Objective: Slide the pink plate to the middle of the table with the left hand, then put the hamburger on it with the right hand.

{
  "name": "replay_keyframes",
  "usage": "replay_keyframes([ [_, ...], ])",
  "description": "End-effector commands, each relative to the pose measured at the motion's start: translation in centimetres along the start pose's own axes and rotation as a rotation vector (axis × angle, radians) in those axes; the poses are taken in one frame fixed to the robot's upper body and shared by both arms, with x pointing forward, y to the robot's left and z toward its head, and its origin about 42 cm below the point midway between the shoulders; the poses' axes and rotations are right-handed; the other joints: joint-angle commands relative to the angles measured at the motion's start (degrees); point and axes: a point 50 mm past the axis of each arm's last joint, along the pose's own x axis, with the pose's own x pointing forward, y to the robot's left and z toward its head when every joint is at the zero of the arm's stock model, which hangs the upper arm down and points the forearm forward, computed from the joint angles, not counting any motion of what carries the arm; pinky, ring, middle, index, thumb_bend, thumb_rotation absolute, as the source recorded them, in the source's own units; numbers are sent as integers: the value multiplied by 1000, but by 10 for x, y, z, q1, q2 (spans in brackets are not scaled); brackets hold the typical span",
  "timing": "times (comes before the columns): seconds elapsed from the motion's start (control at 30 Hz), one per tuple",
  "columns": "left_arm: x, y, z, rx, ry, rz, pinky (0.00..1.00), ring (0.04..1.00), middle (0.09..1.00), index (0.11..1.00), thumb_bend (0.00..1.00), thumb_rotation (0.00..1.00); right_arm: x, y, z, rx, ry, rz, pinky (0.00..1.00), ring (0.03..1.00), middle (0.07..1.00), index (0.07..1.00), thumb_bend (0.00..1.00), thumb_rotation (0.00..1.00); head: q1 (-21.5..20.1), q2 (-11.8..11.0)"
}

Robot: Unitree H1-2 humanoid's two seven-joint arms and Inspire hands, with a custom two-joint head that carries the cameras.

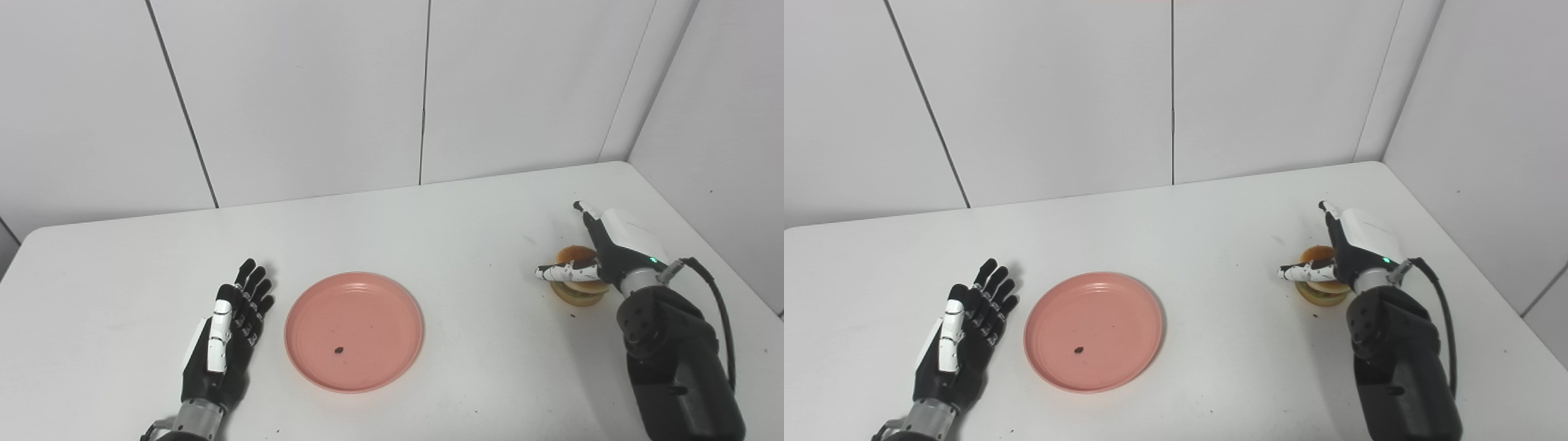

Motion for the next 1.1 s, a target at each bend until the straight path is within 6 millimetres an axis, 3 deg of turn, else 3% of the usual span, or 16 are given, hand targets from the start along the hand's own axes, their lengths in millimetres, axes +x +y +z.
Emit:
replay_keyframes([
  [0.0, -5, 5, -4, -12, 32, 12, 1000, 1000, 1000, 1000, 582, 1000, 6, -23, 4, 9, -6, -81, 793, 901, 939, 932, 930, 408, 0, 1],
  [0.33, -5, 4, -4, -15, 35, 12, 1000, 1000, 1000, 1000, 581, 1000, 18, -13, -6, -14, 47, -61, 756, 869, 922, 922, 937, 386, 1, 4],
  [0.53, -4, 4, -4, -22, 39, 8, 1000, 1000, 1000, 999, 594, 1000, 21, -10, -9, -20, 61, -50, 677, 809, 877, 905, 903, 351, 2, 8],
  [0.6, -4, 4, -4, -28, 42, 3, 1000, 1000, 1000, 999, 599, 1000, 22, -10, -9, -23, 66, -47, 571, 696, 792, 902, 888, 347, 3, 8],
  [0.63, -4, 4, -3, -33, 43, 2, 1000, 1000, 1000, 1000, 601, 1000, 22, -10, -10, -22, 67, -46, 443, 554, 671, 901, 874, 328, 3, 8],
  [0.67, -3, 4, -3, -37, 43, 0, 1000, 1000, 1000, 1000, 601, 1000, 23, -10, -10, -20, 68, -45, 392, 496, 619, 900, 866, 315, 4, 9],
  [0.77, -3, 4, -4, -29, 43, 2, 1000, 1000, 1000, 1000, 603, 1000, 22, -10, -10, 12, 74, -34, 224, 289, 420, 886, 799, 193, 4, 9],
  [0.87, -2, 4, -4, -24, 46, 2, 1000, 1000, 1000, 996, 605, 1000, 20, -11, -9, -8, 79, -23, 188, 252, 379, 858, 770, 173, 3, 9],
  [1.07, -2, 4, -5, -38, 53, 4, 1000, 1000, 1000, 996, 602, 1000, 17, -12, -12, -9, 66, -38, 137, 199, 301, 694, 720, 22, 3, 9],
])
